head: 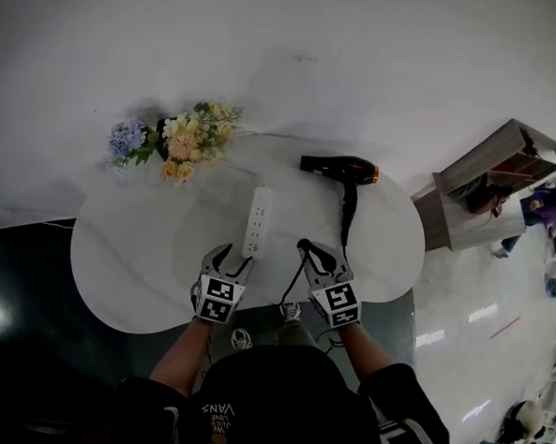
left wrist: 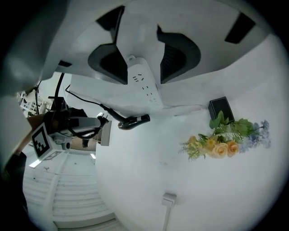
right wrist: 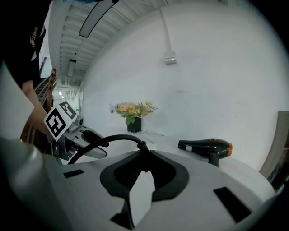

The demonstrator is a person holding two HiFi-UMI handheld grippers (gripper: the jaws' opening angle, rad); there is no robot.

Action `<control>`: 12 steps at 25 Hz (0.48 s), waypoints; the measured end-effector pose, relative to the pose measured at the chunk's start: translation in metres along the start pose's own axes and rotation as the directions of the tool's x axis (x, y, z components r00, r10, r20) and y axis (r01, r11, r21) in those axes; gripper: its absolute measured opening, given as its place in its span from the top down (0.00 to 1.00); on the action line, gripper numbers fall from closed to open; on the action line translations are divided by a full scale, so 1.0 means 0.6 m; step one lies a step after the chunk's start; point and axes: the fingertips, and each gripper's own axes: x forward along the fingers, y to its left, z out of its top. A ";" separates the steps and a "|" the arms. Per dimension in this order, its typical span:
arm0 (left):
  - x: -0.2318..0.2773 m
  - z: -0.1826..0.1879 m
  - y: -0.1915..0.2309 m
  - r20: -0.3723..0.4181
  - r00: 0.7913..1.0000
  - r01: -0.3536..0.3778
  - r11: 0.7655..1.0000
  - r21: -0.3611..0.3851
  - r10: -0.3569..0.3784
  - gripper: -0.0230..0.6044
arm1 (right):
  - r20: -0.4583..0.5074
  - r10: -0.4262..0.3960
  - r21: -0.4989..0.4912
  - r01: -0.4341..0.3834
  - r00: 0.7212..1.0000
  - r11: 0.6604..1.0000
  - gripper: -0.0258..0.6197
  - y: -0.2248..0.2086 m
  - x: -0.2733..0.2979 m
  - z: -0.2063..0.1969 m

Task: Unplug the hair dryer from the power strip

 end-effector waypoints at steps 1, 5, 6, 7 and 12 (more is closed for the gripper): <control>-0.007 0.005 0.002 0.015 1.000 -0.003 1.000 0.010 0.003 0.58 | 0.004 -0.014 0.008 0.014 1.000 1.000 0.85 0.001 -0.006 0.001; -0.047 0.026 0.012 0.059 0.998 -0.028 0.999 0.028 0.027 0.72 | 0.022 -0.066 0.047 0.065 0.998 0.997 0.85 0.007 -0.030 0.008; -0.059 0.035 0.015 0.079 0.996 -0.036 0.999 0.029 0.034 0.76 | 0.028 -0.079 0.057 0.077 0.997 0.995 0.85 0.008 -0.037 0.011; -0.071 0.045 0.018 0.102 0.994 -0.044 0.999 0.027 0.040 0.79 | 0.035 -0.090 0.067 0.087 0.995 0.994 0.85 0.010 -0.043 0.014; -0.134 0.091 0.026 0.212 0.975 -0.065 0.998 0.021 0.059 0.91 | 0.058 -0.142 0.106 0.135 0.988 0.985 0.85 0.017 -0.074 0.026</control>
